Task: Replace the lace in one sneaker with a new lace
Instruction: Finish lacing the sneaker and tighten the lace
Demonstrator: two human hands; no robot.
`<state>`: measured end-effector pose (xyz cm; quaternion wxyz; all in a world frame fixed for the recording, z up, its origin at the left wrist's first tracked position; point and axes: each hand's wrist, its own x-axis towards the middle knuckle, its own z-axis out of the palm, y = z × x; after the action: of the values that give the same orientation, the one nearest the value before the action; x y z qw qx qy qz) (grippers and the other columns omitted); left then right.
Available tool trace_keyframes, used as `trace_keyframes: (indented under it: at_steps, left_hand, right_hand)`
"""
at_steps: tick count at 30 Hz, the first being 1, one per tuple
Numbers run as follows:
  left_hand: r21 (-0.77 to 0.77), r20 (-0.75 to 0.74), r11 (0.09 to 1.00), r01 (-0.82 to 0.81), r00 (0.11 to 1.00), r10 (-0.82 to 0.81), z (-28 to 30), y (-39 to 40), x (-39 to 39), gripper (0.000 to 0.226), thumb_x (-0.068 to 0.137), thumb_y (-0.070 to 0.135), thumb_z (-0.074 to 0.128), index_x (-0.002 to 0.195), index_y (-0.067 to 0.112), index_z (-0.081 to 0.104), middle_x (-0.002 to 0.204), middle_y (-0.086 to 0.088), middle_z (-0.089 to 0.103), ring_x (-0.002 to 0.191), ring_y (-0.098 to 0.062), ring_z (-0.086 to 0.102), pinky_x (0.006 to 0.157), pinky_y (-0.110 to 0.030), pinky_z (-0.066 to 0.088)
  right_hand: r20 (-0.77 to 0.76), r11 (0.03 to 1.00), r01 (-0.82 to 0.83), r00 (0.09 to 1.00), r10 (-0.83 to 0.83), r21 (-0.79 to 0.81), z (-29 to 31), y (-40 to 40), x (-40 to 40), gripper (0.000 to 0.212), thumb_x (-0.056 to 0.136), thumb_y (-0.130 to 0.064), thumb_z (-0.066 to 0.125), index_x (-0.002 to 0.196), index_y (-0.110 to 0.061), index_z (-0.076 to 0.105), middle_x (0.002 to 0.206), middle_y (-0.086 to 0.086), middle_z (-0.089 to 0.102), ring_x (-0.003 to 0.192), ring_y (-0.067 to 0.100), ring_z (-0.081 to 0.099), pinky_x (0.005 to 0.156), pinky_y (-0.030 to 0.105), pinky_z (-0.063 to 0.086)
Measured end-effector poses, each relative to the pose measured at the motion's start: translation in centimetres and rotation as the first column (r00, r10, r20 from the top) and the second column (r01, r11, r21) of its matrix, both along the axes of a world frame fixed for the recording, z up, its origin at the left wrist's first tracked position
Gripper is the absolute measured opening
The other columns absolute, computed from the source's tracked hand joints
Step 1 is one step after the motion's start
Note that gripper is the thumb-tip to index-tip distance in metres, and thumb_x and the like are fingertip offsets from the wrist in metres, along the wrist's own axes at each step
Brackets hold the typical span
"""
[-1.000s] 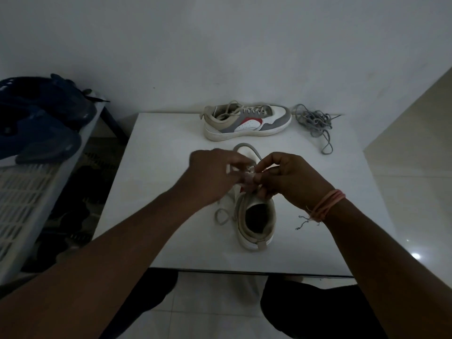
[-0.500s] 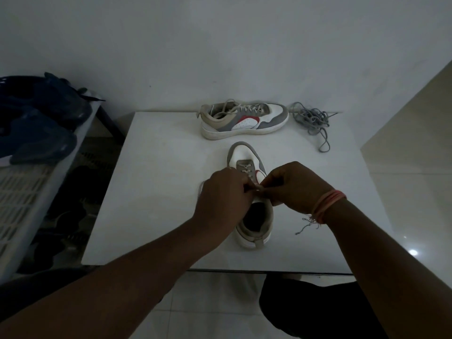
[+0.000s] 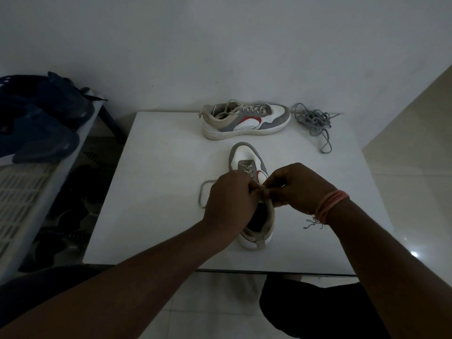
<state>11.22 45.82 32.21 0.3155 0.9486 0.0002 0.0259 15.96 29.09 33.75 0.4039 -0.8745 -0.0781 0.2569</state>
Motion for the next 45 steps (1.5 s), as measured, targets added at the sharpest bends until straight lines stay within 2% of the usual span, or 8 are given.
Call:
trace_keyframes:
  at_steps: [6, 12, 17, 23, 30, 34, 40, 45]
  left_hand:
    - [0.113, 0.011, 0.992, 0.058, 0.998, -0.059, 0.2, 0.1, 0.1, 0.018, 0.094, 0.036, 0.068, 0.101, 0.025, 0.080, 0.090, 0.000, 0.076, 0.080, -0.016, 0.068, 0.070, -0.027, 0.054]
    - [0.118, 0.022, 0.992, 0.039, 0.999, -0.042, 0.3, 0.2, 0.3, 0.014, 0.093, 0.032, 0.069, 0.095, 0.021, 0.076, 0.090, 0.001, 0.074, 0.078, -0.013, 0.063, 0.069, -0.024, 0.047]
    - [0.300, 0.139, 0.946, 0.122, 0.976, -0.170, -0.7, 0.3, 0.6, 0.019, 0.098, 0.026, 0.059, 0.099, 0.019, 0.076, 0.095, -0.003, 0.072, 0.086, -0.018, 0.060, 0.077, -0.029, 0.050]
    - [0.286, 0.173, 0.955, 0.075, 0.976, -0.129, -0.8, 0.3, 0.4, 0.014, 0.095, 0.020, 0.065, 0.084, 0.014, 0.073, 0.088, -0.005, 0.068, 0.079, -0.022, 0.061, 0.073, -0.033, 0.050]
    - [0.376, 0.145, 0.926, 0.028, 0.986, -0.088, -0.9, -0.2, 0.8, 0.023, 0.100, 0.028, 0.056, 0.093, 0.014, 0.073, 0.094, -0.005, 0.069, 0.084, -0.020, 0.061, 0.067, -0.027, 0.036]
    - [0.500, 0.133, 0.854, 0.144, 0.962, -0.239, -0.8, -0.2, 0.4, 0.008, 0.083, 0.020, 0.076, 0.078, 0.013, 0.076, 0.077, -0.006, 0.068, 0.072, -0.023, 0.062, 0.062, -0.035, 0.051]
    - [0.351, 0.043, 0.916, 0.196, 0.974, -0.225, -0.8, 0.9, 1.1, 0.022, 0.097, 0.030, 0.058, 0.108, 0.019, 0.075, 0.109, -0.005, 0.066, 0.096, -0.023, 0.059, 0.081, -0.033, 0.052]
    - [0.446, -0.003, 0.867, 0.222, 0.969, -0.246, 0.3, 1.0, 1.1, 0.028, 0.096, 0.040, 0.060, 0.109, 0.020, 0.074, 0.110, -0.005, 0.066, 0.096, -0.023, 0.057, 0.085, -0.036, 0.050]
  right_hand:
    - [-0.014, 0.999, -0.027, 1.000, 0.028, 0.031, 0.1, -0.7, 0.0, 0.013, 0.090, -0.003, 0.069, 0.099, -0.012, 0.075, 0.089, 0.003, 0.076, 0.079, 0.015, 0.075, 0.082, 0.033, 0.061]
    - [0.002, 1.000, -0.017, 1.000, 0.017, 0.025, 0.1, -0.5, 0.0, 0.010, 0.089, -0.004, 0.071, 0.094, -0.012, 0.075, 0.084, 0.004, 0.077, 0.074, 0.013, 0.075, 0.074, 0.025, 0.061]
    - [-0.031, 0.998, 0.014, 0.999, -0.012, 0.068, 0.1, -0.3, -0.2, 0.009, 0.089, -0.004, 0.071, 0.092, -0.012, 0.075, 0.085, 0.004, 0.077, 0.075, 0.014, 0.075, 0.074, 0.025, 0.061]
    - [-0.036, 0.996, 0.025, 0.999, -0.022, 0.087, -0.2, -0.2, -0.1, 0.009, 0.089, -0.004, 0.071, 0.096, -0.008, 0.076, 0.086, 0.007, 0.077, 0.077, 0.017, 0.076, 0.077, 0.029, 0.062]
    - [-0.039, 0.993, 0.044, 0.998, -0.040, 0.108, 0.0, 0.0, -0.4, 0.010, 0.089, -0.005, 0.071, 0.097, -0.008, 0.075, 0.088, 0.007, 0.077, 0.076, 0.015, 0.075, 0.067, 0.018, 0.058]
    - [-0.065, 0.991, 0.053, 0.997, -0.046, 0.120, 0.2, 0.0, -0.3, 0.010, 0.089, -0.003, 0.071, 0.096, -0.008, 0.075, 0.088, 0.008, 0.076, 0.074, 0.013, 0.075, 0.063, 0.015, 0.056]
    - [-0.097, 0.983, 0.075, 0.994, -0.059, 0.168, 0.1, -0.2, -0.3, 0.009, 0.088, -0.001, 0.072, 0.095, -0.006, 0.075, 0.087, 0.011, 0.076, 0.078, 0.019, 0.076, 0.068, 0.020, 0.058]
    - [-0.099, 0.988, 0.050, 0.994, -0.035, 0.148, -0.1, -0.1, -0.1, 0.010, 0.088, -0.004, 0.072, 0.098, -0.006, 0.075, 0.089, 0.009, 0.076, 0.079, 0.018, 0.075, 0.069, 0.020, 0.059]
